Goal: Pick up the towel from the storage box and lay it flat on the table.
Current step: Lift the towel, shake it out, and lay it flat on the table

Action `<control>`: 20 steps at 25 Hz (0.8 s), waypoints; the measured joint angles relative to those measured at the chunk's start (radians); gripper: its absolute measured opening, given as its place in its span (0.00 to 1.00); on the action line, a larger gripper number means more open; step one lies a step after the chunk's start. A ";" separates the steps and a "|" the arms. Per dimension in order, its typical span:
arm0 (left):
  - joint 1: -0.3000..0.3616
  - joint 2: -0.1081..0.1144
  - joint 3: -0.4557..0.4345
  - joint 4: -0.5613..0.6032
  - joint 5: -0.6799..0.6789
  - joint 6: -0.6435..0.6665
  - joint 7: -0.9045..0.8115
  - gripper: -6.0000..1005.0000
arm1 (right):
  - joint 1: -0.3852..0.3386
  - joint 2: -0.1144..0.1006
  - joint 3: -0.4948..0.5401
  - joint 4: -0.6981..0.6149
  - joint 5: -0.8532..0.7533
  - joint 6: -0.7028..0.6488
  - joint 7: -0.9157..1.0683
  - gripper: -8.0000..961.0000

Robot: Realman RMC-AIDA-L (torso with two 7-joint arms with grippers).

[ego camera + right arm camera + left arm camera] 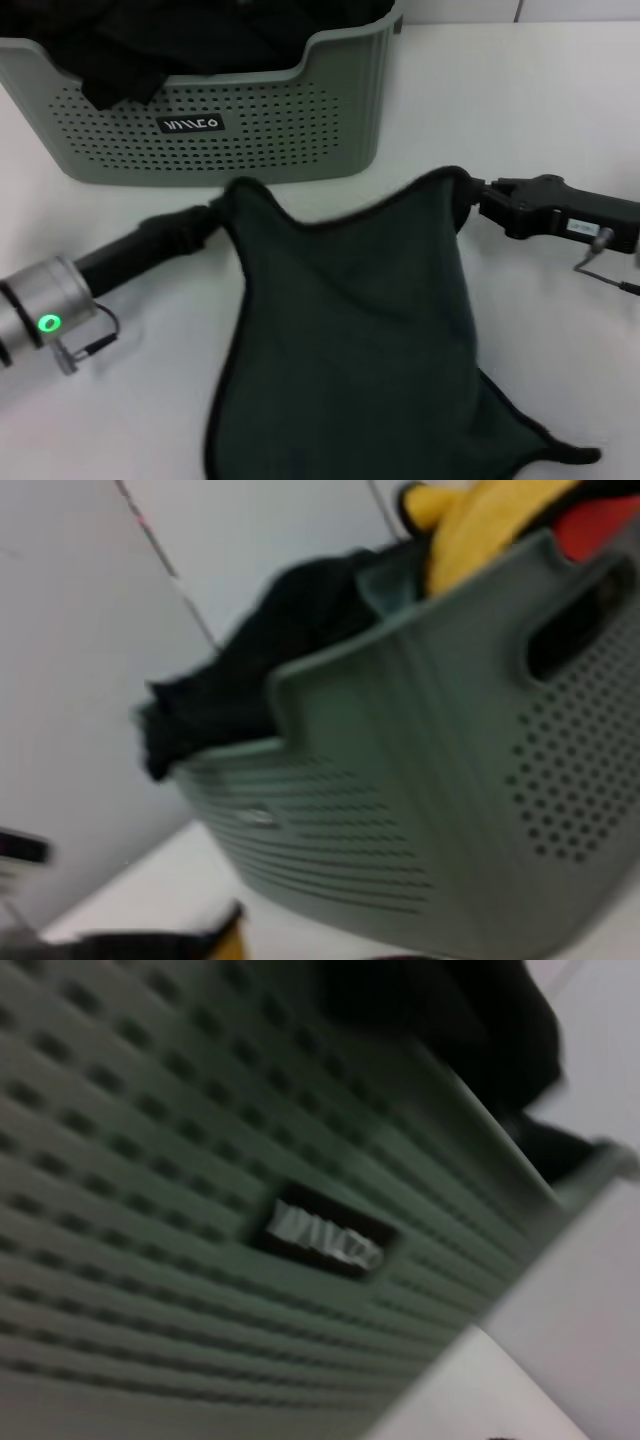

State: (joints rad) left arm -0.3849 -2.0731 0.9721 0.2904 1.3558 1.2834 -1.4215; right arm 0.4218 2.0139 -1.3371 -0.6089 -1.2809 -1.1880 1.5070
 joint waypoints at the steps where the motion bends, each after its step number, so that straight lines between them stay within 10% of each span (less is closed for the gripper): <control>1: 0.006 0.002 -0.024 0.001 0.000 -0.002 0.006 0.13 | 0.007 0.003 -0.009 0.000 0.000 0.029 -0.006 0.02; 20: 0.002 0.004 -0.071 0.004 0.028 -0.136 0.045 0.14 | 0.136 0.014 -0.237 0.000 0.015 0.444 0.001 0.02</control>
State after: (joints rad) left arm -0.3828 -2.0689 0.9009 0.2947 1.3834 1.1478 -1.3766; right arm 0.5575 2.0280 -1.5740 -0.6089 -1.2657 -0.7435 1.5078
